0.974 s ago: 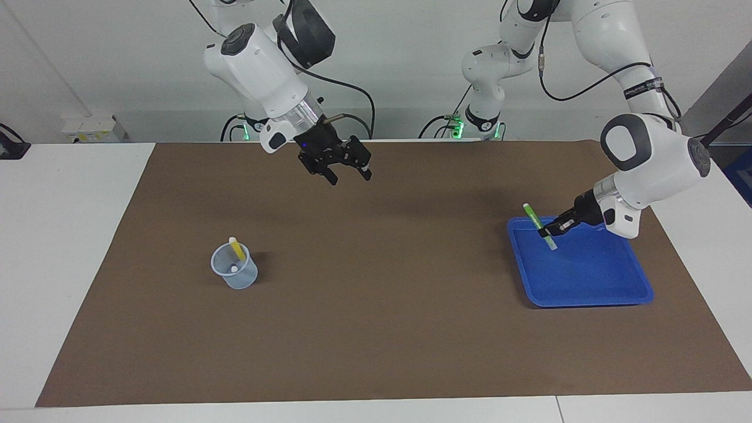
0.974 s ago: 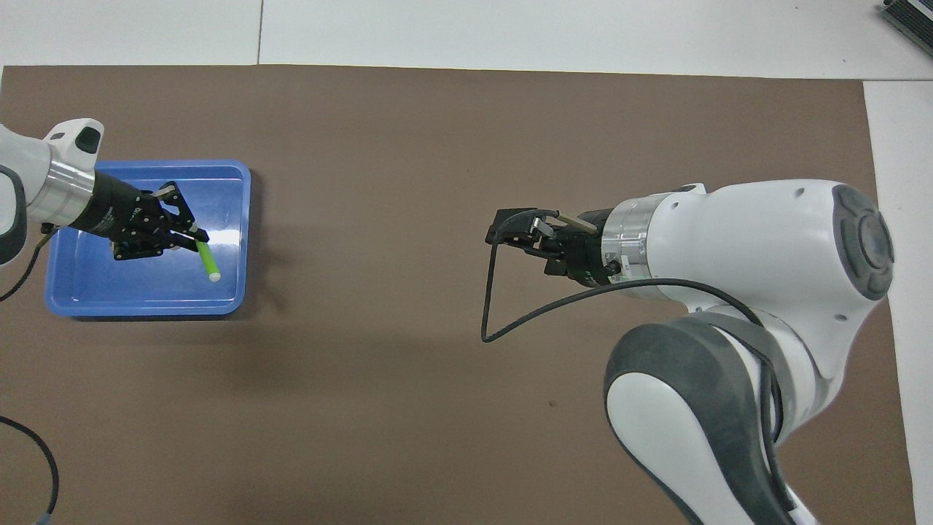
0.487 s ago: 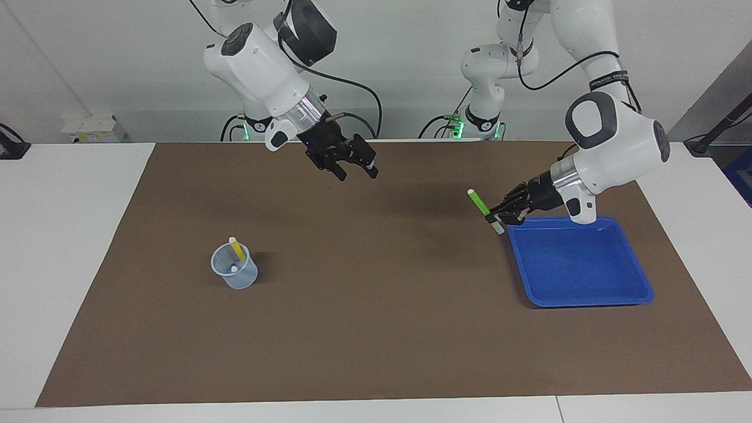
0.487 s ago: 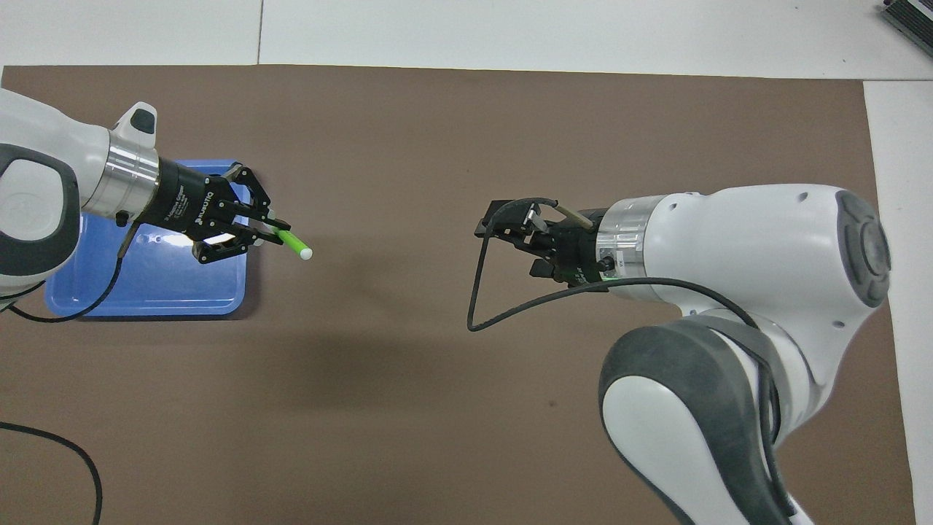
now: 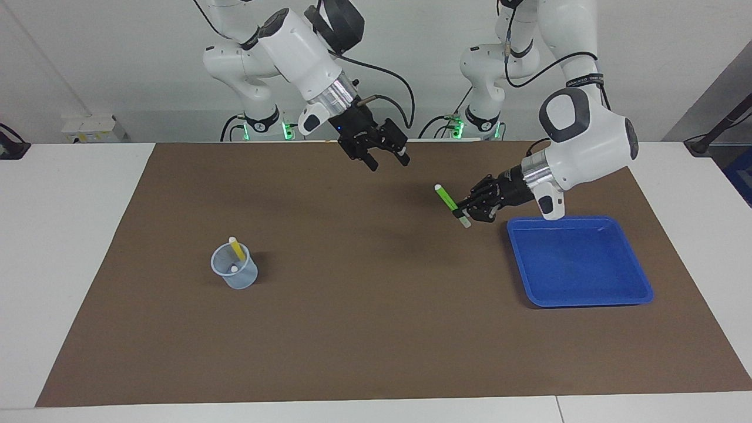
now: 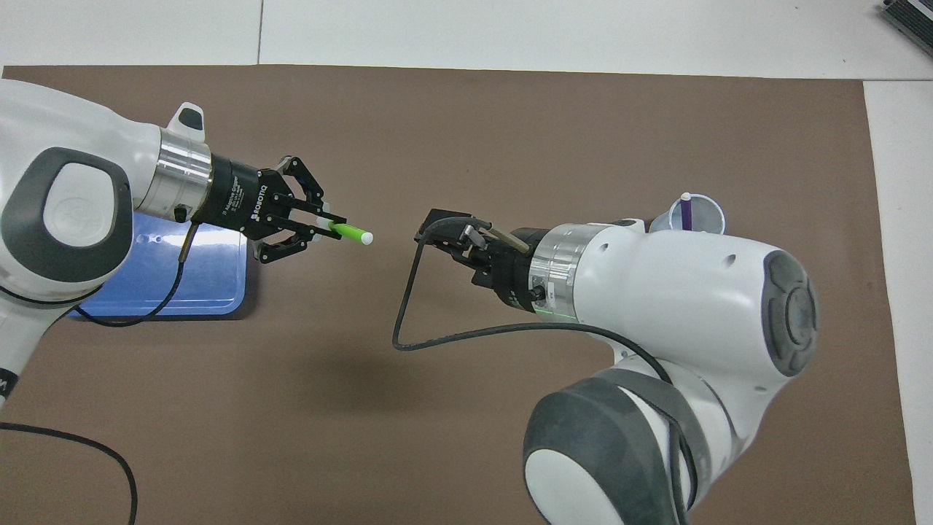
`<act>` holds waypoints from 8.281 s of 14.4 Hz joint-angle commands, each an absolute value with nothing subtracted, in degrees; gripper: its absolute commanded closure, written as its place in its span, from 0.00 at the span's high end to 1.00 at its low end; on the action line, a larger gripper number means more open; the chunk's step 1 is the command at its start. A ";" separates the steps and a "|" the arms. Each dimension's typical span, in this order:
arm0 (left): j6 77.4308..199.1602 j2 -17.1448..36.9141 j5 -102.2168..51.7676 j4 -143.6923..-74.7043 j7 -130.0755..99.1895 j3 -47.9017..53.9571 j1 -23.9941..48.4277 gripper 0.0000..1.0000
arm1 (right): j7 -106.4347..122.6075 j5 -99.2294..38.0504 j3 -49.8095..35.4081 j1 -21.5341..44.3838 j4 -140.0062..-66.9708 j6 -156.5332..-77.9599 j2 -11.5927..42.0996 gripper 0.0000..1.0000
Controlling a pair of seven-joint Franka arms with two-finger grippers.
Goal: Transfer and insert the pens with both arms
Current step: 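Carry the green pen toward the right gripper while the right gripper approaches, then grasp the green pen with the right gripper while the left gripper opens, then insert the green pen into the white cup with the right gripper, then open the right gripper and draw it back from the cup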
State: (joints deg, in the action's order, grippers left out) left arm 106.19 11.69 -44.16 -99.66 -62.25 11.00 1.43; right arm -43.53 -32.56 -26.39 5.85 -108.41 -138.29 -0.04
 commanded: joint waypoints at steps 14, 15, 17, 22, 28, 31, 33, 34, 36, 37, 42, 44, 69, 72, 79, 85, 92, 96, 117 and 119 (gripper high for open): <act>112.15 10.11 -49.22 -99.76 -74.27 16.96 3.43 0.00 | -40.08 -33.93 -26.81 10.55 -108.81 -152.05 5.54 0.94; 112.15 9.85 -49.22 -99.76 -74.27 17.22 3.34 0.00 | -39.64 -33.93 -26.72 10.55 -108.81 -152.05 5.54 0.89; 111.97 9.58 -49.13 -99.93 -74.36 17.14 3.34 0.00 | -39.29 -33.93 -26.72 10.46 -108.81 -152.05 5.54 0.87; 109.87 9.14 -48.78 -100.11 -74.18 17.05 2.55 0.00 | -32.96 -33.84 -26.72 8.35 -108.46 -150.91 5.54 0.87; 111.45 9.23 -48.78 -99.93 -74.09 17.05 3.25 0.00 | -32.17 -33.93 -26.72 8.35 -108.46 -150.91 5.54 0.77; 111.45 9.14 -48.78 -100.11 -74.09 17.05 3.25 0.00 | -32.17 -33.93 -26.72 8.35 -108.37 -150.91 5.54 0.62; 111.53 9.14 -48.61 -100.11 -74.09 17.05 3.25 0.00 | -31.99 -33.93 -26.72 8.35 -108.37 -150.91 5.54 0.53; 111.53 9.14 -48.52 -100.11 -74.09 17.05 3.25 0.00 | -31.99 -33.93 -26.72 8.35 -108.37 -150.91 5.54 0.45; 111.53 9.14 -48.52 -100.19 -74.09 17.05 3.25 0.00 | -31.99 -33.93 -26.72 8.26 -108.37 -150.91 5.54 0.29; 111.53 9.14 -48.52 -100.20 -74.09 17.05 3.25 0.00 | -31.99 -33.93 -26.72 8.26 -108.37 -150.91 5.54 0.21; 111.62 9.14 -48.43 -100.20 -74.09 16.96 3.25 0.00 | -31.99 -33.93 -26.72 8.26 -108.37 -150.82 5.54 0.00; 111.36 9.14 -48.43 -100.20 -74.09 17.05 3.08 0.01 | -31.99 -34.01 -26.72 8.35 -108.37 -150.73 5.54 0.00; 108.12 1.58 -11.16 -100.02 -38.73 16.26 -4.65 1.00 | 19.32 -5.19 -26.10 -13.52 -99.58 -117.16 5.36 0.00; 108.19 1.67 -4.94 -99.67 -24.56 13.98 -4.75 1.00 | 24.15 -3.78 -26.10 -16.69 -101.07 -118.65 5.27 0.00; 105.31 0.45 -1.95 -99.14 -7.83 8.00 -5.19 1.00 | 36.46 1.85 -26.19 -21.70 -107.04 -125.50 5.10 0.00; 97.03 -1.40 1.05 -94.83 -5.55 8.00 -6.41 1.00 | 36.48 1.76 -26.28 -23.64 -111.17 -126.21 4.92 0.00; 95.89 -2.46 1.84 -95.53 3.51 8.09 -6.50 1.00 | 35.77 1.67 -26.37 -24.26 -115.05 -131.22 4.57 0.34; 95.89 -2.55 1.85 -95.62 3.52 8.17 -5.89 1.00 | 35.60 1.67 -26.37 -24.26 -115.05 -131.31 4.66 1.00; 95.89 -2.55 1.85 -95.71 3.16 8.35 -6.15 1.00 | 11.95 0.26 -27.86 -20.48 -97.12 -90.36 -4.22 1.00; 95.98 -2.55 1.85 -95.71 3.08 8.35 -6.15 1.00 | 11.69 -0.52 -27.51 -19.78 -97.21 -90.61 -4.31 1.00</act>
State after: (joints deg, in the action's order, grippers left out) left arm 96.84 -1.49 0.70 -95.35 2.77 8.10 -5.94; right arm 12.83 0.59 -27.45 -19.83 -96.80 -90.88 -3.77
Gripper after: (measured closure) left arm 0.000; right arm 0.000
